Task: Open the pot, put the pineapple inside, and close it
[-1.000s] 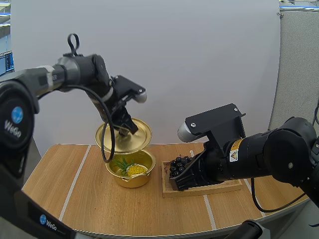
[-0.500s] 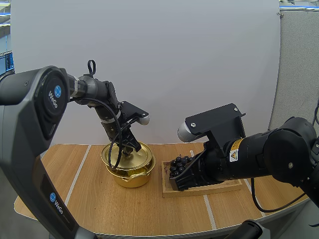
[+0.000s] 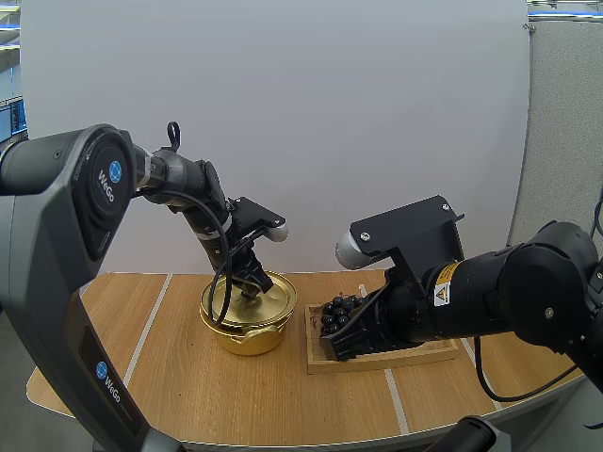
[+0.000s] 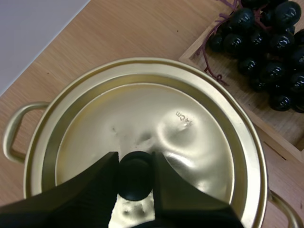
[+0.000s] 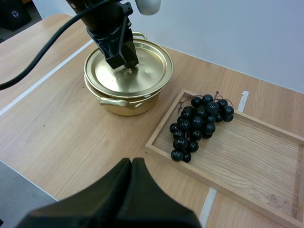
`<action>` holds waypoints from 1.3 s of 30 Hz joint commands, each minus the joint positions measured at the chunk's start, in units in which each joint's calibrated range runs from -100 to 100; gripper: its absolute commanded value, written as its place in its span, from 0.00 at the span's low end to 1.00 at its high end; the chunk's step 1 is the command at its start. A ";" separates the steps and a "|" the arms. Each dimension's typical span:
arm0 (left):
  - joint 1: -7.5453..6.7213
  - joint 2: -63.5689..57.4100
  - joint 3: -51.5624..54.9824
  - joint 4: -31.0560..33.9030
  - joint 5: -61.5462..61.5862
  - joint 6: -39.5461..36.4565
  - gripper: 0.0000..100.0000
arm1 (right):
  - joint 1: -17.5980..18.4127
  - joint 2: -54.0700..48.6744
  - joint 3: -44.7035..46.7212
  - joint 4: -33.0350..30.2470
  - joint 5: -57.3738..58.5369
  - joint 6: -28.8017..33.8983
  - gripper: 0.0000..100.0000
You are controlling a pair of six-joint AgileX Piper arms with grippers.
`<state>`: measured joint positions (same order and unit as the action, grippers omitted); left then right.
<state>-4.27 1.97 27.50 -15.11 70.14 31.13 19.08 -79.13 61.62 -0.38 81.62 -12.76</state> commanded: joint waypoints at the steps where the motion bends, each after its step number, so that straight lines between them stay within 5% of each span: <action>1: -0.14 -0.20 1.58 -0.53 -3.70 1.04 0.00 | -0.27 -0.54 -0.23 -0.31 0.06 0.21 0.00; 14: -0.14 -0.06 1.68 -0.06 -3.07 1.04 0.04 | -0.27 -0.54 -0.23 -0.31 0.06 0.21 0.00; 18: -0.14 -0.06 1.68 -0.06 -1.88 1.04 0.29 | -0.27 -0.54 -0.23 -0.31 0.06 0.21 0.00; 26: -0.14 -0.06 1.68 -0.06 -1.88 0.85 0.98 | -0.27 -0.54 -0.23 -0.31 0.06 0.21 0.00; 39: -0.14 -2.89 -6.67 4.22 12.24 -1.58 1.00 | -0.27 -0.54 -0.23 -0.31 0.06 0.21 0.00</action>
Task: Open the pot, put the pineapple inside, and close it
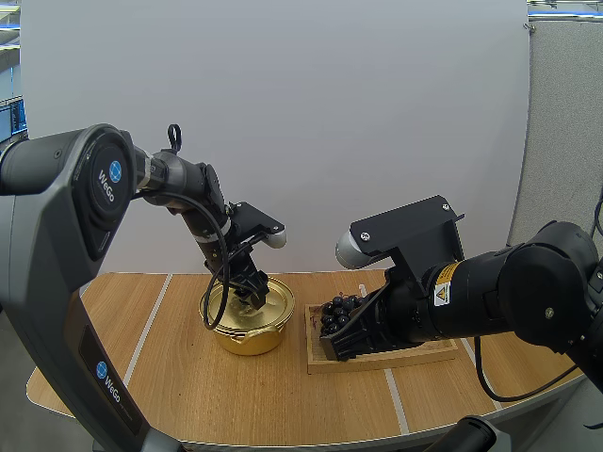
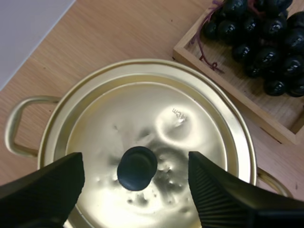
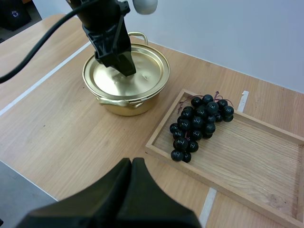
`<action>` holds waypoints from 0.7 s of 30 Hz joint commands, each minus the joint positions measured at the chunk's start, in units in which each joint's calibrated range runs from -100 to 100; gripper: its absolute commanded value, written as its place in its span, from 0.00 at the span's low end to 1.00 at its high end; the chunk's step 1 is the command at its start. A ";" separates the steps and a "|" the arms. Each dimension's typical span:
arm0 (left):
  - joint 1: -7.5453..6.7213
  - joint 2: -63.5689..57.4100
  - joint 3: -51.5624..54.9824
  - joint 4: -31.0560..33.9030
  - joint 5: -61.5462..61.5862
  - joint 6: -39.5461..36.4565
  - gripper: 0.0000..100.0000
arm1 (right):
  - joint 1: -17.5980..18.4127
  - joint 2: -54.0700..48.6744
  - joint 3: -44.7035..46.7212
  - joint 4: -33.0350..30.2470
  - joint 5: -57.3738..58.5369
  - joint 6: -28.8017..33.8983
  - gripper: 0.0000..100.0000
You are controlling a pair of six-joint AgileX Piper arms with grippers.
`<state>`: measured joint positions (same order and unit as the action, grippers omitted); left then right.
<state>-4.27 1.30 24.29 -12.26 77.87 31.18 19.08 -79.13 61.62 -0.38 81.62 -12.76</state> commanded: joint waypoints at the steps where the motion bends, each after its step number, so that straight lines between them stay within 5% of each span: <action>1: -0.14 -3.40 -5.28 1.83 6.46 -2.16 1.00 | -0.27 -0.54 -0.23 -0.31 0.06 0.21 0.00; 9: -0.14 -17.05 -19.45 2.25 18.22 -2.74 1.00 | -0.27 -0.54 -0.23 -0.31 0.06 0.21 0.00; 21: -0.14 -41.09 -32.97 2.33 19.32 -2.74 1.00 | -0.27 -0.54 -0.23 0.07 0.06 0.21 0.00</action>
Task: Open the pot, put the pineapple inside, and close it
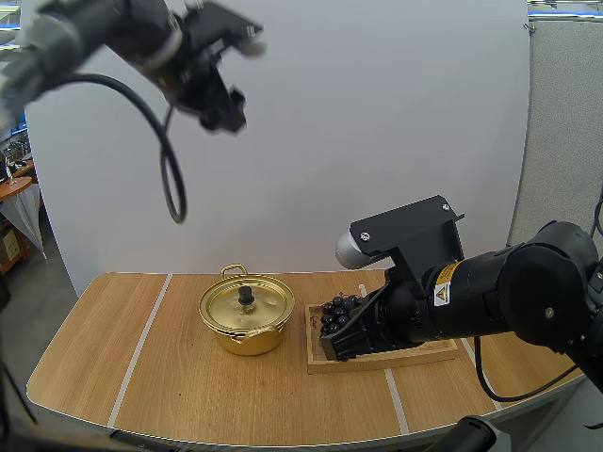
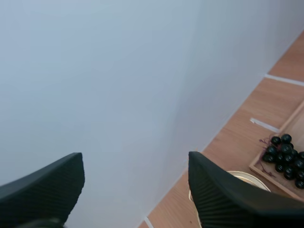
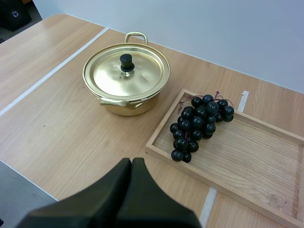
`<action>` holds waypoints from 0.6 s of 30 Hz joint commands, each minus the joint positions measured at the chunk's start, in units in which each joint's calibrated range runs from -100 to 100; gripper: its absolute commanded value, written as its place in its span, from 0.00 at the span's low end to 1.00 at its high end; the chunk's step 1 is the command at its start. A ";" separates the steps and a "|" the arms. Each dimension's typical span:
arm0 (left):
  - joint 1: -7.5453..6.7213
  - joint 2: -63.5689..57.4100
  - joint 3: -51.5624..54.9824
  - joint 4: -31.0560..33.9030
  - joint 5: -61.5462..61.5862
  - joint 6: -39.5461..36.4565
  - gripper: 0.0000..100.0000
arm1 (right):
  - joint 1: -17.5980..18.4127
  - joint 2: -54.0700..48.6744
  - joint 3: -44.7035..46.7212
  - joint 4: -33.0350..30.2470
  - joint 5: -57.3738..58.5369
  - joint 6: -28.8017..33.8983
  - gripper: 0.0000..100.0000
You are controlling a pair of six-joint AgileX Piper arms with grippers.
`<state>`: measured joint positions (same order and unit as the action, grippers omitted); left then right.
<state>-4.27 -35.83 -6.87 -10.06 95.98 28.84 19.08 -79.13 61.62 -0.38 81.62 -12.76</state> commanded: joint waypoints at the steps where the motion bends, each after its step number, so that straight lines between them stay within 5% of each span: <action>1: -0.14 -6.00 -2.42 0.13 1.21 -0.39 1.00 | -0.27 -0.54 -0.23 0.07 0.06 0.21 0.00; 6: -0.14 -14.48 -2.77 0.13 2.75 -0.39 1.00 | -0.27 -0.54 -0.23 0.68 0.06 0.21 0.00; 8: -0.14 -17.51 -2.77 0.13 4.02 -1.28 0.81 | -0.27 -0.54 -0.23 1.02 0.06 0.21 0.00; 14: -0.14 -24.05 -2.44 0.13 4.02 -3.50 0.00 | -0.27 -0.54 -0.23 2.82 0.06 0.21 0.00; 18: -0.14 -27.34 -0.94 0.13 4.02 -6.96 0.00 | -1.06 -1.80 -0.23 7.28 -0.32 0.21 0.00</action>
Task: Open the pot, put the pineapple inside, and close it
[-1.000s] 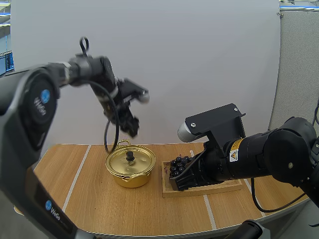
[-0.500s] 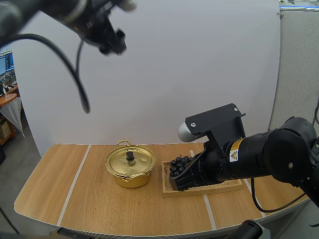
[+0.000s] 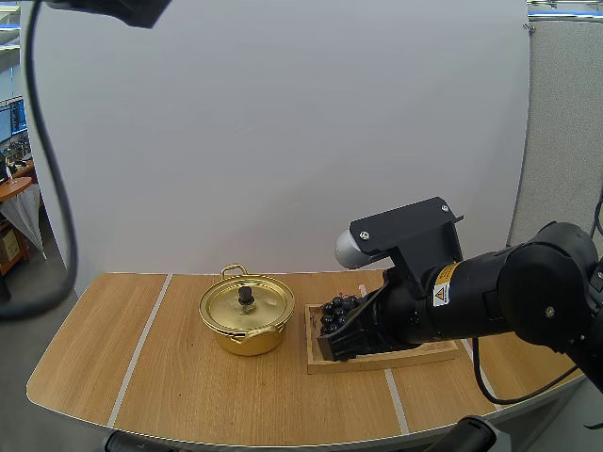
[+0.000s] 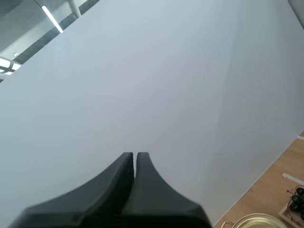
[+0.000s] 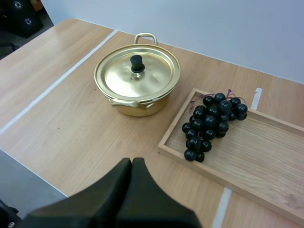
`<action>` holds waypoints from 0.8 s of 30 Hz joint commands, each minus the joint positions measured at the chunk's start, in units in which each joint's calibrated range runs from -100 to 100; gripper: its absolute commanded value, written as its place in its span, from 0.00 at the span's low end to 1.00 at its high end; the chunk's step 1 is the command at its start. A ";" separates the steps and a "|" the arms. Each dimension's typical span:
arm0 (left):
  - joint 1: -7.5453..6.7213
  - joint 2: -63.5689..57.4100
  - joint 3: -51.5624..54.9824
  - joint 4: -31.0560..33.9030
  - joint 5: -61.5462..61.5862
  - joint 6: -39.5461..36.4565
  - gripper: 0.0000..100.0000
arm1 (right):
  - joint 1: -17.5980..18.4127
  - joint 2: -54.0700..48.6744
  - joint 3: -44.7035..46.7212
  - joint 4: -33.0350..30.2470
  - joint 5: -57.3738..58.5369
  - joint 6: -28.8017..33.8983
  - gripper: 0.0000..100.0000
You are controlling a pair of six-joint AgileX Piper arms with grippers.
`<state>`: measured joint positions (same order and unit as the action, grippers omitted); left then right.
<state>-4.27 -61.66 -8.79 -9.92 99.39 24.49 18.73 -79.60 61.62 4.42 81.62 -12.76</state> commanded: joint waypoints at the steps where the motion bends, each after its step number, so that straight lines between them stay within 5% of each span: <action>1: -0.14 -2.27 1.55 -0.01 0.61 -3.73 0.00 | -1.26 -2.00 -0.23 3.34 -1.38 0.21 0.00; 12: -0.14 -11.21 12.04 0.30 -0.22 -14.97 0.00 | -7.66 -12.14 -0.37 2.01 -25.68 0.12 0.00; 24: -0.14 -24.57 34.98 1.00 -20.40 -22.41 0.00 | -12.82 -19.15 -0.37 -7.95 -37.38 0.12 0.00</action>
<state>-4.27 -84.43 22.17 -9.21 82.58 3.68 7.02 -97.24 61.62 -2.30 49.20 -12.67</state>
